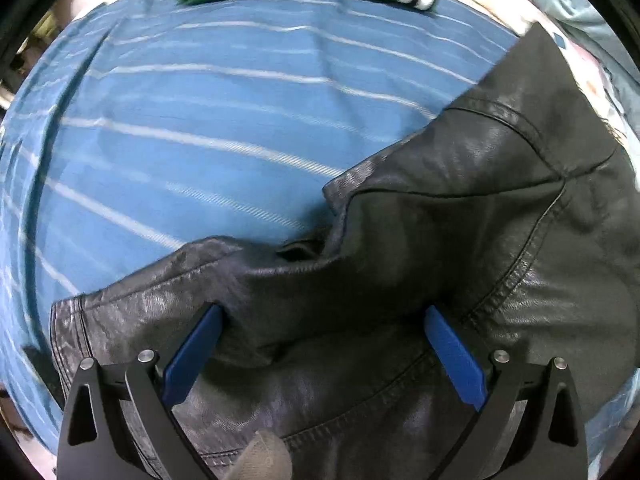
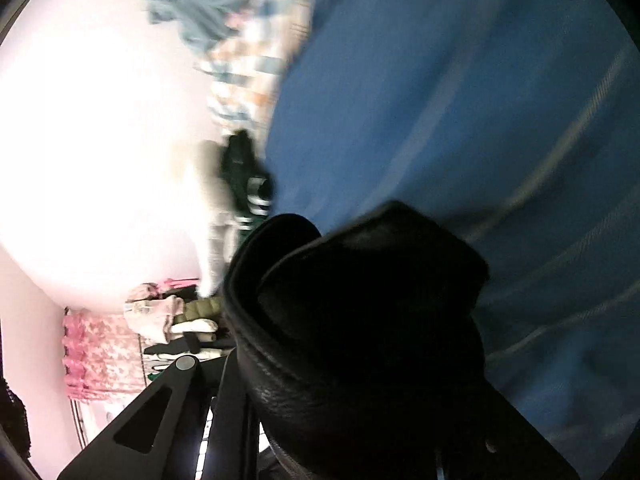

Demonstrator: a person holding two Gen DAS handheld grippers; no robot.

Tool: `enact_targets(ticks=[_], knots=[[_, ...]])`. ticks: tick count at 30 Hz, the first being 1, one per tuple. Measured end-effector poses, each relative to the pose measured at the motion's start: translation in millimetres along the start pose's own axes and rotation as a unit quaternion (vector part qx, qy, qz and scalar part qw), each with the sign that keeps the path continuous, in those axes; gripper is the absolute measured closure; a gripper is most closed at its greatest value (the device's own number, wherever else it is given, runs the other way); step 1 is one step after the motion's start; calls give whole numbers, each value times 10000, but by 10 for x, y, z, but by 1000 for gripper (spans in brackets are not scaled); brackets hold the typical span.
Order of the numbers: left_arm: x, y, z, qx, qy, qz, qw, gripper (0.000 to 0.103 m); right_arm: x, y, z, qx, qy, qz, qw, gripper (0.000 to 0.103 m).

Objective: Fold large clothes

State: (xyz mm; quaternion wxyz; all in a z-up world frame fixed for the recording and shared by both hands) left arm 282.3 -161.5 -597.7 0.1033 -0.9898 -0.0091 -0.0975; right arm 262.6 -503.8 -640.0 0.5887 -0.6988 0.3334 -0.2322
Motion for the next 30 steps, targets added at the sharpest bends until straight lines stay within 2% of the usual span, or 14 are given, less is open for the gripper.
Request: enact_targets(ticks=[2,5,8,10,12,15,18,20,24,26,27,29,30], knots=[[89,142,9,-195,-20,38,9998,0,-28,-349,-44,153,108,-165,9997,86],[314,462,69,-549,-8,188,9983,0,-31,-712,-59,140,109,-552,9983,86],[517,713,72,-748,46,427,9963,0,-36,-1085,111,-154,-85,-1151,9932,86],[557,628,13,-815,-15,376,9960,0,-49,-1305,245,-371,-244,-1468,9882,86],[500,316,-135,-787,83,-4,9969,0,-147,-1491,331,-387,-455,-1690,9838,86],[136,-500,-400,-756,50,-900,9931,0,-629,-1768,449,-458,-1036,-2231,9682,86],[-333,-1299,-557,-353,14,-1594,9866,0,-1331,-1956,911,-469,-1817,-2613,9468,86],[-732,-1879,-670,89,-83,-2078,9781,0,-1785,-1948,1114,-517,-2272,-2767,9323,86],[-1485,-2698,-788,782,-351,-2852,9546,0,-2761,-1562,1704,-808,-3293,-2957,8931,86],[-1829,-2988,-768,1068,-552,-3128,9422,0,-3167,-1178,2003,-1175,-3693,-2975,8725,85],[-1950,-3107,-755,1148,-637,-3204,9381,0,-3390,-940,2130,-1474,-3924,-3004,8568,83],[-2142,-3211,-744,1267,-737,-3370,9300,0,-3687,-538,2278,-1973,-4230,-2914,8350,77],[-2217,-3249,-765,1290,-743,-3437,9272,0,-3741,-411,2334,-2112,-4317,-2887,8281,73]])
Point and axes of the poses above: each gripper's, at about its wrist camera, not at the fingertips, and z roughly the way its jaws point, y to its right, x to its top, the point moved 5 cm from there along z, roughly the way its jaws point, and after that the axes turned 15 degrees about x, right-handed, at the moved point
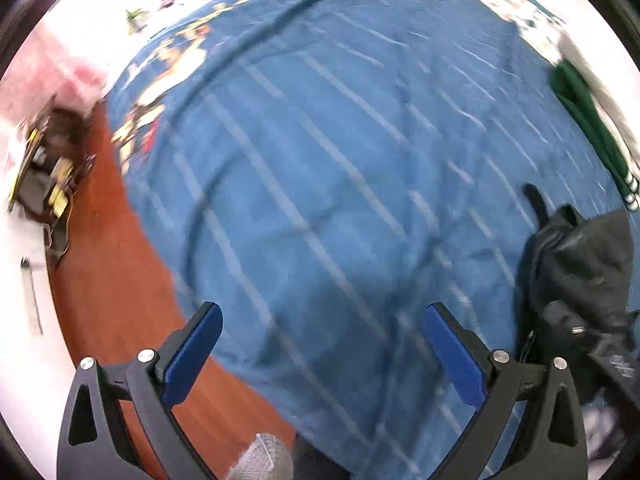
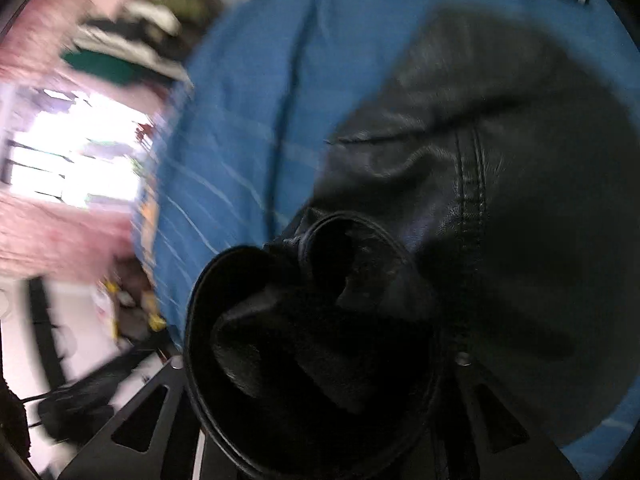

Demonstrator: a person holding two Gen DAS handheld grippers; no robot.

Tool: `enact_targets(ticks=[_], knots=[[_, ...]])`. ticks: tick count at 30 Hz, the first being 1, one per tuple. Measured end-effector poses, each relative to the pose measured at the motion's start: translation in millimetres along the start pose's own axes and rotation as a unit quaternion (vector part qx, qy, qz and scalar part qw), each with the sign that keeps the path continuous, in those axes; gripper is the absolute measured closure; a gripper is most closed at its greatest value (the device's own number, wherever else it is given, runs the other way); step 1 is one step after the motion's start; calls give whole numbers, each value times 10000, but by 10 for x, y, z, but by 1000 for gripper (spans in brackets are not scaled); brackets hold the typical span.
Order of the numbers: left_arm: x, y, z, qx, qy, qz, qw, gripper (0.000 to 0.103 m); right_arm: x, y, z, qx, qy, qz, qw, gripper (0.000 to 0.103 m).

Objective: Fold large clothes

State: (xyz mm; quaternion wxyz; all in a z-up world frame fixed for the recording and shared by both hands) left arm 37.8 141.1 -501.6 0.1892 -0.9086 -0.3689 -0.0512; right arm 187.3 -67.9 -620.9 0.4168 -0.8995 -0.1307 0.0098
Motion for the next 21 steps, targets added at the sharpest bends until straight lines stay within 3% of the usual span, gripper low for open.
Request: enact_targets(ticks=[3,5,6,7,10,12,14,15,16,18,21], knots=[[-46,-99,-79,-36,60,-118,9999,0,-54,-103,110,-237,-306,-268,9989,62],[-73,-67,-175,-129,98,-162,9997,0,-27,-253,-14,-169,-345,-579,9976,36],[-77,-38,-254,-236,131,-206,9994,0,-33,-308,-65,6,-420,-604,9973,11],[-28,-16,-279,-315,154,-233,9991,0,-34,-394,-174,291,-560,-559,9964,10],[78,59,-489,-551,297,-351,9974,0,21,-514,-610,682,-791,-435,9936,10],[156,188,-591,-766,363,-389,9956,0,143,-378,-984,753,-450,-182,9960,14],[172,344,-667,-887,445,-294,9946,0,322,-83,-1293,547,-110,100,9984,34],[166,459,-684,-903,491,-192,9945,0,428,104,-1357,340,-72,197,9992,50],[165,604,-681,-902,535,-51,9945,0,546,307,-1358,67,-49,310,9995,59],[138,862,-661,-887,546,161,9944,0,754,628,-1191,-130,-177,507,9985,69],[69,1191,-607,-941,535,364,9935,0,988,1085,-624,-476,-650,683,9944,69]])
Point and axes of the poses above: each gripper's, at about its wrist camera, not at the fingertips, and z roughly the way its jaws point, y to its right, x to its top, the point moved 5 cm from there along z, roughly the way its jaws point, and after that the axes turned 15 degrees about x, right-handed, at the moved point
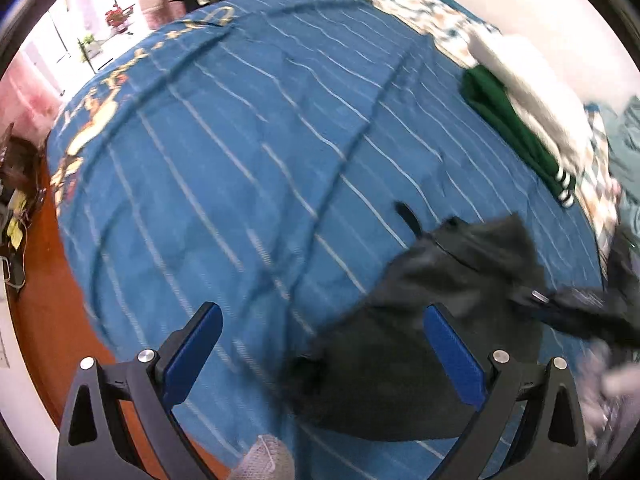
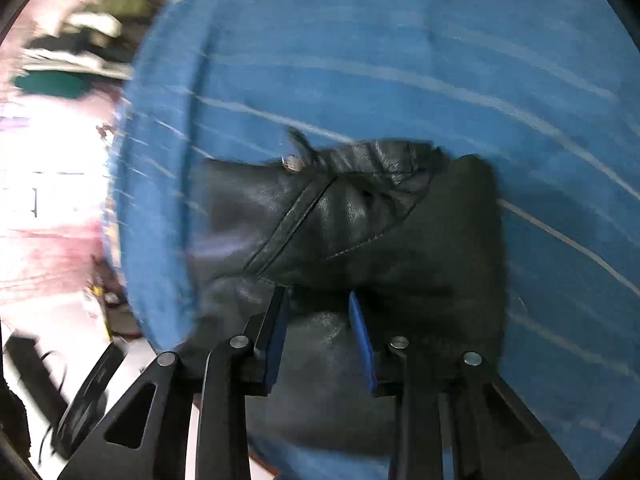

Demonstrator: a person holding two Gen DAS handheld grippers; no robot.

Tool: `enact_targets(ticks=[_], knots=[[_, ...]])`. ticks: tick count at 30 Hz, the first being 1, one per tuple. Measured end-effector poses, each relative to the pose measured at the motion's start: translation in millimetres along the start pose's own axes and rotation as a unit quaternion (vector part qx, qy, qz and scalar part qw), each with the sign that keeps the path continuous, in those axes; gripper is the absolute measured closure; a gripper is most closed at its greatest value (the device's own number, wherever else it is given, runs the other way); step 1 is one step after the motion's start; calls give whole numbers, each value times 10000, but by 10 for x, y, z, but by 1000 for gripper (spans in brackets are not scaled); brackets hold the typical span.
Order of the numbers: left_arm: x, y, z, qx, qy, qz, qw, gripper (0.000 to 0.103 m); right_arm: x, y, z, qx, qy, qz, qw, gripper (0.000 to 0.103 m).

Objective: Fold large clothes

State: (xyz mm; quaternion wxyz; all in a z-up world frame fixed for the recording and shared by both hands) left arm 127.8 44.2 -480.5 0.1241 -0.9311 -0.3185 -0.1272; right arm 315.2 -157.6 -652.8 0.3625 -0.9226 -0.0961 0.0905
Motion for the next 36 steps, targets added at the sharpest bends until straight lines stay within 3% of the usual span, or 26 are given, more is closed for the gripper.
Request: enact_targets(ticks=[3,6,8,9,11,12,15,17,19,21,22,23,25,27,32,36], knots=[[-104,104,106,58,-153,34,9999,0,167,100,328,-421,-181,-76,9989,70],[-273,43,165,156,-394,-146,9990,0,212,40,383,-742,-428,-130,9962,69],[-427,-58,188,145,-629,-441,9969,0,178,8,257,-476,-501,-63,9976,63],[-493,-101,193,90,-718,-612,9955,0,135,-35,94,-48,-453,-26,9990,60],[-641,-174,235,-117,-949,-1006,9903,1,45,5,-176,434,-251,-31,9987,45],[-714,-180,287,-283,-1105,-1190,9863,1,-25,66,-352,538,-46,-29,9985,33],[-875,-96,510,-787,-1566,-1657,9705,1,-215,421,-733,646,395,36,9971,30],[-889,-43,643,-1074,-1682,-1954,9602,1,-349,814,-731,925,300,353,9946,30],[-823,-62,782,-1181,-1626,-2340,9512,12,-412,1086,-618,1221,204,616,9904,30],[-754,-134,874,-1319,-1509,-2719,9412,42,-448,1262,-463,1698,54,771,9824,30],[-725,-174,909,-1368,-1509,-2827,9374,46,-446,1327,-350,2056,-60,805,9753,30],[-707,-196,919,-1461,-1514,-2890,9339,58,-427,1359,-239,2294,-161,749,9703,30],[-687,-194,872,-1480,-1434,-2741,9394,67,-348,1293,-4,2769,-252,628,9585,28],[-677,-194,786,-1431,-1299,-2515,9484,71,-287,1245,124,2871,-277,487,9563,28],[-665,-286,799,-1449,-1289,-2429,9505,72,-220,1102,274,2916,-177,186,9562,30],[-557,-249,740,-1330,-1234,-2146,9597,74,-295,1028,190,3054,133,356,9515,53]])
Point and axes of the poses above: each gripper's, at about its wrist camera, not at the fingertips, and z roughly the way its jaws point, y to its right, x to its top, the point moved 5 cm from there along z, roughly the way its jaws point, and after that the axes turned 15 degrees about x, right-handed, at the moved point
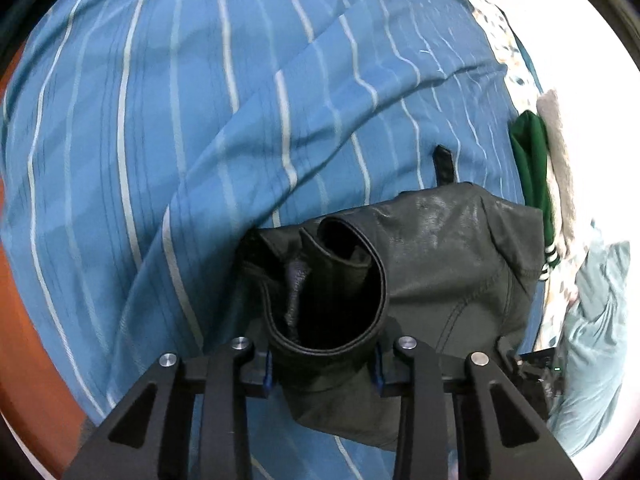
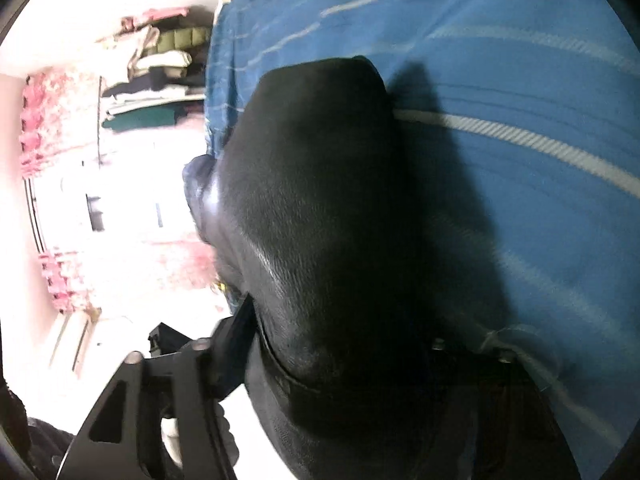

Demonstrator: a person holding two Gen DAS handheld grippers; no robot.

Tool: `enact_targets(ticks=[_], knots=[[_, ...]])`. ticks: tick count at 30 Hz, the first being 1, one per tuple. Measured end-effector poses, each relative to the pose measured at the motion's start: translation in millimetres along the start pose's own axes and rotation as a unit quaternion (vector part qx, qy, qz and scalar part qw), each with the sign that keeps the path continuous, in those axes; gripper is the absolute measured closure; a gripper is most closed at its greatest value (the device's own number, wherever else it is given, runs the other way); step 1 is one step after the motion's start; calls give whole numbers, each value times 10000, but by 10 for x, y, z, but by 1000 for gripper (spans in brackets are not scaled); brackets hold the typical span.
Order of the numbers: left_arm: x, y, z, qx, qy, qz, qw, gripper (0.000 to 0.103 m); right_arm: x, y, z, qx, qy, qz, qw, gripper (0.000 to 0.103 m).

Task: Fold large clothes
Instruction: 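Lift the folded jacket with both tools and place it on the white folded stack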

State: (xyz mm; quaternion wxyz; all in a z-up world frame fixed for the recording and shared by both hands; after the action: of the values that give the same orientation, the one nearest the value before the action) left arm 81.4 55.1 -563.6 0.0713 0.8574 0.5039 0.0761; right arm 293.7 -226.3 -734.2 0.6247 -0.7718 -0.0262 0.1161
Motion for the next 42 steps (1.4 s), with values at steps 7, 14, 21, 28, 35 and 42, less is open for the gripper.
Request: enact_targets(ticks=[7,14,21,28,35,42], knots=[[217,128,-408,-8,166,502,9986,74,-297,-445,-238,385,578,196,9974,63],[723,532,-827,-300,265,1004,9941,75,-194,-1011,-281,605,1093,323,9916,64],[1627,1612,-1436,-1011,534,1813,9768,75,408,-1893,-466,797,1836,35,9798,65],[2420,3151,-1783,-1666,974,2354,9526,75,1661,-2615,-936,1133,2519,-378,9604,65],[2881,4658,-1284,-2001,1152,2502,9403,75,3122,-2475,-1516,1320,2648,-453,9541,65],[2923,5070,-64,-1520,707,2856,9436,75,3962,-1399,-1834,1170,2518,299,9602,63]])
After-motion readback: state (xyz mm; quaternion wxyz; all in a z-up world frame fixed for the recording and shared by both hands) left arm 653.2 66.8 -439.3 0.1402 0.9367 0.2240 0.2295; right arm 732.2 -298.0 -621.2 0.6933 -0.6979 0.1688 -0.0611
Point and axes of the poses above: each gripper's, at about its wrist camera, not at the fingertips, and z roughly the way its jaws point, y to its right, x to its top, the point moved 5 cm from there along z, roughly the way its jaws point, and after that the axes turned 15 degrees about x, right-handed, at the moved point
